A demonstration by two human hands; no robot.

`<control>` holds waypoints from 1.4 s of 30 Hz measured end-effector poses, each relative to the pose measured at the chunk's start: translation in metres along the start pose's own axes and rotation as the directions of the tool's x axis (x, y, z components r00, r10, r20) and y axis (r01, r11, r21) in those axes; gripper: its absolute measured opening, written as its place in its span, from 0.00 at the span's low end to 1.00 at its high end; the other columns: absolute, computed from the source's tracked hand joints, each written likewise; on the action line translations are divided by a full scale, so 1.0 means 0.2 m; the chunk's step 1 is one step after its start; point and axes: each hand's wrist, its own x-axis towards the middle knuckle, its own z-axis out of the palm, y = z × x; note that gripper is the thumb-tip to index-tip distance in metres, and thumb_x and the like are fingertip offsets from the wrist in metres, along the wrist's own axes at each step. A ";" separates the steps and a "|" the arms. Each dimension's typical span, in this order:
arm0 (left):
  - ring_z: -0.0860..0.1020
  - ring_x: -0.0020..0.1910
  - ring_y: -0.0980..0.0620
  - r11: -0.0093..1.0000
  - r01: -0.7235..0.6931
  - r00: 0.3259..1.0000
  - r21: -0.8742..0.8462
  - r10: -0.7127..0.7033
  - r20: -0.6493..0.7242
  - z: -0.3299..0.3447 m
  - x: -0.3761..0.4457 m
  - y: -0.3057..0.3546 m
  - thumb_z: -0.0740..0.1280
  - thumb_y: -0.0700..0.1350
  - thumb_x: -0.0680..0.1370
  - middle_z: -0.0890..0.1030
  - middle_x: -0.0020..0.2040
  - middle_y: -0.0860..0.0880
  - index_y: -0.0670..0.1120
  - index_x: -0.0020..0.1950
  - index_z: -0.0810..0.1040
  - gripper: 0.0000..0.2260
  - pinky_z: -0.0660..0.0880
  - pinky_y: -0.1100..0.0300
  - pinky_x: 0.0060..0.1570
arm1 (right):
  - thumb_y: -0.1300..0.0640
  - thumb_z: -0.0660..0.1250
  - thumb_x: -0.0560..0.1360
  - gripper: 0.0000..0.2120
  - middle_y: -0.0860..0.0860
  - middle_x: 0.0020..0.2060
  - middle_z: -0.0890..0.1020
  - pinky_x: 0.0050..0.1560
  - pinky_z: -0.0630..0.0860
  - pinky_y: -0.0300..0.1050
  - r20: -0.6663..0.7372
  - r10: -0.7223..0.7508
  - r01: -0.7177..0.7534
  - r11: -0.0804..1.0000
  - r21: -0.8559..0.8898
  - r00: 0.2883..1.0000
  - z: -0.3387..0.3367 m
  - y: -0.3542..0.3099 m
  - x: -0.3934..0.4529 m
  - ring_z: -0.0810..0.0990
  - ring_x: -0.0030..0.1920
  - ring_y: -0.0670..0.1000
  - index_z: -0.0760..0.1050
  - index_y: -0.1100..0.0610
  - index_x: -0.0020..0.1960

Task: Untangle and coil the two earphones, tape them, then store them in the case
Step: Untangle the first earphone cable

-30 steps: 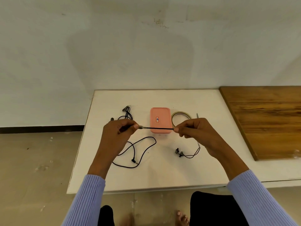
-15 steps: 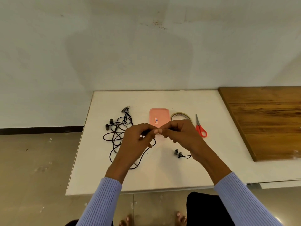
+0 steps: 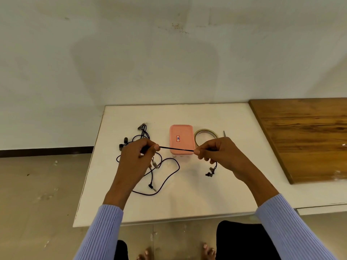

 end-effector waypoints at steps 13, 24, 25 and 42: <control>0.80 0.35 0.53 0.995 0.072 0.992 0.073 -0.063 -0.113 0.03 0.00 -0.03 0.66 0.37 0.76 0.82 0.40 0.48 0.44 0.57 0.81 0.11 0.71 0.75 0.38 | 0.53 0.67 0.75 0.07 0.46 0.33 0.81 0.29 0.69 0.27 -0.035 -0.014 0.011 0.997 -0.080 0.999 0.05 0.01 0.01 0.75 0.32 0.40 0.80 0.55 0.42; 0.77 0.27 0.57 0.993 -0.072 0.989 -0.095 0.083 0.118 0.16 -0.01 0.05 0.69 0.43 0.75 0.82 0.31 0.51 0.48 0.49 0.84 0.06 0.74 0.67 0.34 | 0.55 0.70 0.73 0.05 0.51 0.33 0.84 0.30 0.72 0.33 -0.069 -0.094 0.103 0.984 0.147 0.993 0.18 -0.03 0.01 0.77 0.30 0.42 0.81 0.57 0.45; 0.76 0.27 0.59 0.994 -0.062 0.993 -0.086 0.070 0.095 0.15 0.00 0.04 0.69 0.42 0.75 0.81 0.31 0.53 0.49 0.48 0.84 0.06 0.73 0.69 0.34 | 0.56 0.70 0.72 0.06 0.51 0.33 0.84 0.30 0.73 0.34 -0.067 -0.080 0.092 0.977 0.194 0.995 0.17 -0.03 0.00 0.78 0.29 0.43 0.81 0.58 0.46; 0.78 0.43 0.60 0.989 -0.131 0.991 0.062 0.132 -0.021 0.13 0.00 0.04 0.73 0.55 0.70 0.83 0.41 0.61 0.55 0.50 0.83 0.10 0.71 0.68 0.44 | 0.54 0.67 0.75 0.05 0.47 0.36 0.84 0.40 0.78 0.40 -0.014 -0.070 0.071 0.994 0.087 0.997 0.17 -0.01 0.03 0.81 0.36 0.43 0.79 0.55 0.45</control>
